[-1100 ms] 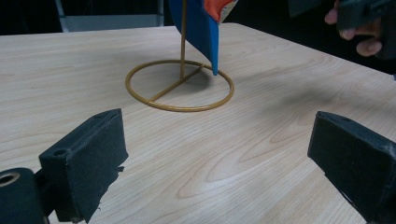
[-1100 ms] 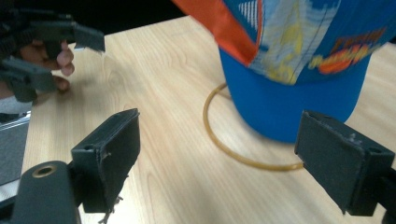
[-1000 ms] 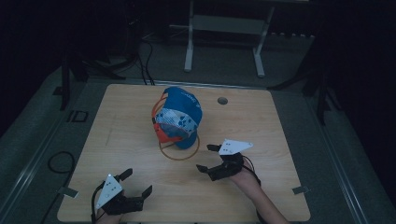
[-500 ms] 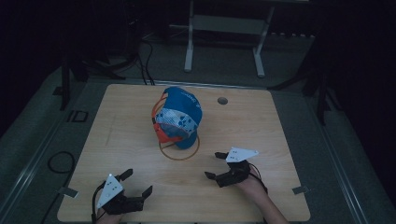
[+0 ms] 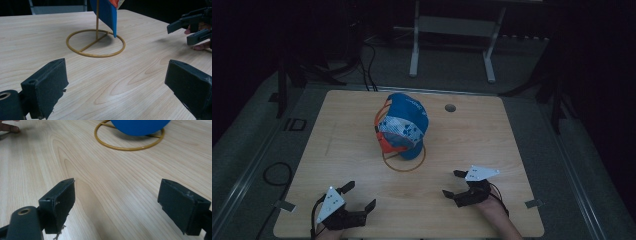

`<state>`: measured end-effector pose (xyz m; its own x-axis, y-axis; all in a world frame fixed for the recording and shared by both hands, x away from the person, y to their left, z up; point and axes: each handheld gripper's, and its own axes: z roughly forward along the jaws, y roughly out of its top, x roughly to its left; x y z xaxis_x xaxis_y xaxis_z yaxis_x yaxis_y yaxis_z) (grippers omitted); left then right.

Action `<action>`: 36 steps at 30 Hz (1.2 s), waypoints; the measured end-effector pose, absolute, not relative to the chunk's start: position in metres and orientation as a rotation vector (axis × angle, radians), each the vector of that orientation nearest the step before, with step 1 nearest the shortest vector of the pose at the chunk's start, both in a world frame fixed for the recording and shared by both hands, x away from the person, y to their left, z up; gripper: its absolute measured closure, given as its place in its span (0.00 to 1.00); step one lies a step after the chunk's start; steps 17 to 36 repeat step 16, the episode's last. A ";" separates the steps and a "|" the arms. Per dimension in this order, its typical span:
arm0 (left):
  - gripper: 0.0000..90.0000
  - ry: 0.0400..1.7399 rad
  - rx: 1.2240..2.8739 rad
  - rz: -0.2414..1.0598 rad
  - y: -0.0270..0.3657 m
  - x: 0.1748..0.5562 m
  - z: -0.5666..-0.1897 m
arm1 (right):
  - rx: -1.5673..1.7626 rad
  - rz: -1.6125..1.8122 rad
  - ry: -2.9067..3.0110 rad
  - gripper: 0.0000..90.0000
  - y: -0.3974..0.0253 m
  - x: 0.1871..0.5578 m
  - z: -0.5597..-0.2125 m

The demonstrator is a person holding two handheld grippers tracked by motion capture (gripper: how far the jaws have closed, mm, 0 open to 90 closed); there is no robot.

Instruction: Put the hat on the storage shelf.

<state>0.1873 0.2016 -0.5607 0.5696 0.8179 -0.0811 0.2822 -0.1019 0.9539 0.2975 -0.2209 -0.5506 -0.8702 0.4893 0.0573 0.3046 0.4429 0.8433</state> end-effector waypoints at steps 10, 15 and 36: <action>0.05 0.937 1.658 0.586 0.202 0.187 -0.561 | 0.744 1.397 2.462 0.16 -0.244 0.288 -0.554; 0.05 0.933 1.660 0.582 0.201 0.186 -0.561 | 0.751 1.390 2.455 0.16 -0.246 0.289 -0.555; 0.05 0.933 1.660 0.582 0.201 0.186 -0.561 | 0.751 1.386 2.456 0.16 -0.246 0.289 -0.556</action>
